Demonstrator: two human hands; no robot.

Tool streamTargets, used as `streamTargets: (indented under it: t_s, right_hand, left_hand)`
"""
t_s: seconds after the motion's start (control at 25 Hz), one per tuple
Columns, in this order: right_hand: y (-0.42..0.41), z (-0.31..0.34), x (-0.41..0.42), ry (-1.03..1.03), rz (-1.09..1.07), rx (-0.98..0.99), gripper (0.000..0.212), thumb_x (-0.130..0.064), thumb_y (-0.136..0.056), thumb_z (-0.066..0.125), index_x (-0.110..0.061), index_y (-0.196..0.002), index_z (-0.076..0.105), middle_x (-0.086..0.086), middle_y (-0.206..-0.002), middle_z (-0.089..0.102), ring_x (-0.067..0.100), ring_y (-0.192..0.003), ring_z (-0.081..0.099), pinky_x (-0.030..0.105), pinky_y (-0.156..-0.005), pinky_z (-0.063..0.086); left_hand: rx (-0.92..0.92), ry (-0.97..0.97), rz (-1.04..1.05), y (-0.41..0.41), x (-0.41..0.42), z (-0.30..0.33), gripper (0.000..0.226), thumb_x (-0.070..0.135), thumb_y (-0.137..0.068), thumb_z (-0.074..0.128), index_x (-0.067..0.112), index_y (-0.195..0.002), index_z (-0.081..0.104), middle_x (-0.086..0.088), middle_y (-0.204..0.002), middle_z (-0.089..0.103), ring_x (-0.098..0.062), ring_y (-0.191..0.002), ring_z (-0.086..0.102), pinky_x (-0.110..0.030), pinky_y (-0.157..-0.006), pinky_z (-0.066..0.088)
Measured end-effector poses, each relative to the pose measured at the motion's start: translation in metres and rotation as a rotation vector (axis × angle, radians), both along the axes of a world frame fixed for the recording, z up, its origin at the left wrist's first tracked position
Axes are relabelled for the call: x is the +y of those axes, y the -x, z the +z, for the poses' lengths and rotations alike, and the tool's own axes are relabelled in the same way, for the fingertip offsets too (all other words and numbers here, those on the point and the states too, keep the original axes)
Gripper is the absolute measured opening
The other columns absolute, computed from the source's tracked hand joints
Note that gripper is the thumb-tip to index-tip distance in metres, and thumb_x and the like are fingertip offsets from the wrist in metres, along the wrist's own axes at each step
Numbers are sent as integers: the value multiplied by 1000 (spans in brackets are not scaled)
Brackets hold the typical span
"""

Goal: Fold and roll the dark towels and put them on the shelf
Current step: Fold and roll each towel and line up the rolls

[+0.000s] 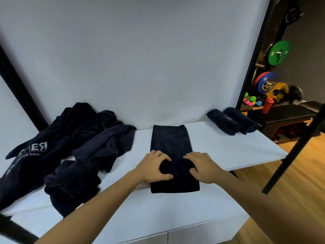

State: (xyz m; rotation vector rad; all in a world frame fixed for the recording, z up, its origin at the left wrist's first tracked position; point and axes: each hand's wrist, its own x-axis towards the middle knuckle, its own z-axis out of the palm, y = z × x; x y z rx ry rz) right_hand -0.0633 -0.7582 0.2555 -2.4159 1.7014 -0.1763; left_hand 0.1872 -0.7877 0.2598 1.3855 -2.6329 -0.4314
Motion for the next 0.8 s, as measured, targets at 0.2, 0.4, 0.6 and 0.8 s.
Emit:
streamTargets:
  t_s: [0.2,0.4,0.6,0.8]
  right_hand:
    - [-6,-23,62,112,105,272,100,-7,-78,65,-22,-156,4,5,-164,0,24,-150,7,32,-119,18]
    - [-7,-32,59,403,77,85,54,-5,-60,83,-15,-112,68,5,-109,70,24,-94,68,32,-75,56]
    - [-16,-3,48,166,-125,-361,8,-25,-95,60,-24,-102,61,-7,-91,68,15,-78,61,31,-72,51]
    - [-7,13,26,32,-290,-508,9,-27,-100,50,-21,-94,52,-1,-78,61,20,-71,57,23,-59,40]
  left_hand:
    - [-266,93,-86,6,33,-32,124,65,-60,78,37,-154,3,-3,-163,7,-30,-148,6,-46,-122,12]
    - [-175,360,-30,16,50,-44,77,50,-83,61,24,-149,32,-9,-151,37,-33,-138,35,-43,-118,23]
    - [-99,442,85,22,57,-32,56,59,-75,62,24,-118,56,4,-107,63,-19,-95,57,-36,-91,41]
    - [257,236,313,14,38,1,18,30,-90,51,24,-105,59,7,-84,68,-17,-77,60,-30,-84,38]
